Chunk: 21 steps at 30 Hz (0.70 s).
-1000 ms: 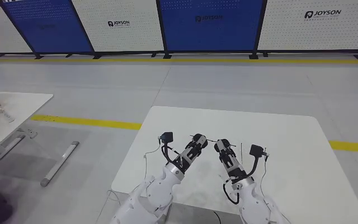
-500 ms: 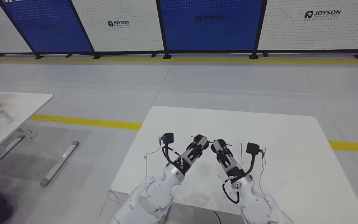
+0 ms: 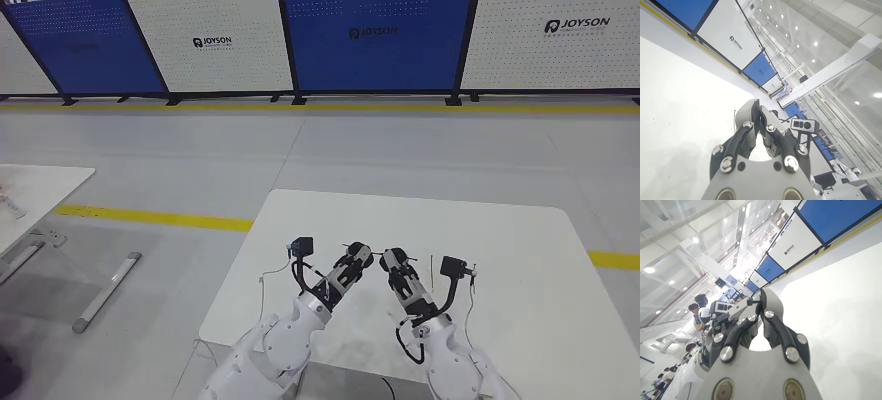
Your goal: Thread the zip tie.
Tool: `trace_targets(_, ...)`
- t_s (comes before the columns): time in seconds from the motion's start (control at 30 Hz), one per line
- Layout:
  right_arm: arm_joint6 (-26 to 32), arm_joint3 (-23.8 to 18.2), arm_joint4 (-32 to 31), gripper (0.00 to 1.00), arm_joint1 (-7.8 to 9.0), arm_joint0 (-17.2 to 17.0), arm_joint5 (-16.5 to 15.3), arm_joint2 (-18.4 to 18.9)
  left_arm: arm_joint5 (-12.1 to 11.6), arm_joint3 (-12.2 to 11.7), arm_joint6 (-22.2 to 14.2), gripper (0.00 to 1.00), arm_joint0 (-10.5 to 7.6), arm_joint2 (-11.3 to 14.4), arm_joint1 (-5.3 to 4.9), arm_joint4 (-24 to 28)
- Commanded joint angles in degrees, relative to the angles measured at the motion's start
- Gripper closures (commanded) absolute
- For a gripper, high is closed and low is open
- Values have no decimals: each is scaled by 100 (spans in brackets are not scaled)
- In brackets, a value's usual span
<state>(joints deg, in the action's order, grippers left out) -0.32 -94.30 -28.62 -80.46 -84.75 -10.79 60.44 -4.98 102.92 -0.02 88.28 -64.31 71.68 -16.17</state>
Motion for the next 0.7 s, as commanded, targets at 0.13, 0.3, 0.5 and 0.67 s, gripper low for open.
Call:
trace_targets(0.13, -14, 0, 7, 100, -4, -1, 6, -7, -14, 23, 29, 83, 20, -45, -4, 24)
trace_targets(0.3, -23, 2, 2, 100, -5, -3, 0, -11, 9, 25, -23, 78, 45, -42, -9, -28)
trace_targets(0.5, -51, -2, -25, 100, -6, -14, -2, -16, 51, 17, -91, 80, 50, 14, -12, -151)
trace_targets(0.67, -86, 5, -91, 100, -6, -29, -9, -29, 76, 15, -77, 82, 26, 33, -6, -148)
